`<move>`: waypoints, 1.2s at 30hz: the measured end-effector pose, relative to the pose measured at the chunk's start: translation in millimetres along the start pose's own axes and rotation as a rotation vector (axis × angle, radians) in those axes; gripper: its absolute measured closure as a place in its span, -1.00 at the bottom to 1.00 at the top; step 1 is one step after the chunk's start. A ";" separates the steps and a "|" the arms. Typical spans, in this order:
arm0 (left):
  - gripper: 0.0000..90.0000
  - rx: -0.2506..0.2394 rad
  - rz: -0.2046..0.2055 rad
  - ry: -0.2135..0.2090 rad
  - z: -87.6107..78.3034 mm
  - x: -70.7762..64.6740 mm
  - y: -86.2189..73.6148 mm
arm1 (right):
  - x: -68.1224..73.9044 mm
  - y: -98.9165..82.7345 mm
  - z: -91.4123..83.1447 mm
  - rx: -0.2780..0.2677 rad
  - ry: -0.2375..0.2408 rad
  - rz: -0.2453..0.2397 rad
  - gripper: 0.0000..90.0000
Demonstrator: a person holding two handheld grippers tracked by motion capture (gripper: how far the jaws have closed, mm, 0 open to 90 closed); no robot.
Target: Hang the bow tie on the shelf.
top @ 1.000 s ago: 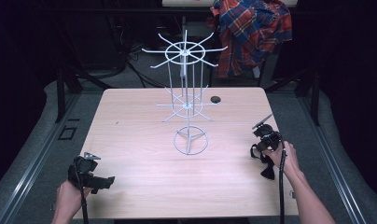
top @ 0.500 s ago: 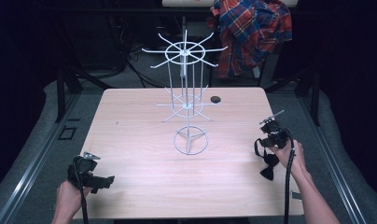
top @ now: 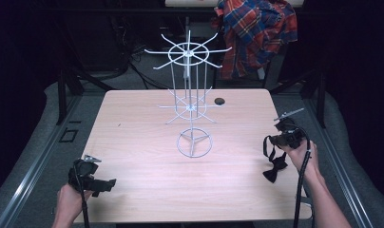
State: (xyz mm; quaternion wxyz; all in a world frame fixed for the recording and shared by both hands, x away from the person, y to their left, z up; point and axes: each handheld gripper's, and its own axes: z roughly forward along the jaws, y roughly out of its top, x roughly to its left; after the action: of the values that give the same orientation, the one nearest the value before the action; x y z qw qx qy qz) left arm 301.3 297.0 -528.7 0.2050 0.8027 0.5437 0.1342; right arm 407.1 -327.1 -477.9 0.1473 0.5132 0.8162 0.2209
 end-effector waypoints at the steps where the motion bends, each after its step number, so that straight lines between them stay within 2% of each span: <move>1: -1.00 -0.001 -0.001 0.001 0.0 0.1 -0.1 | -0.2 0.5 -2.4 0.001 0.005 -0.008 0.96; 8: -1.00 -0.009 0.007 -0.002 -0.9 -0.1 -0.1 | 5.6 5.3 -20.2 -0.067 0.012 -0.017 0.97; 22: -1.00 -0.009 0.002 -0.009 -0.7 1.6 -0.9 | 22.6 15.1 -38.7 -0.149 0.034 -0.062 0.97; 36: -1.00 -0.011 -0.002 -0.015 -0.6 1.7 -1.2 | 34.9 22.0 -48.4 -0.187 0.058 -0.087 0.97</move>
State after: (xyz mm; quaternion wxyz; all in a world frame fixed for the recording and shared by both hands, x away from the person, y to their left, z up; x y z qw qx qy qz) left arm 300.7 299.1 -528.8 0.2138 0.8021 0.5420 0.1310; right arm 386.5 -297.5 -425.6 0.1804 0.4549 0.8173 0.3041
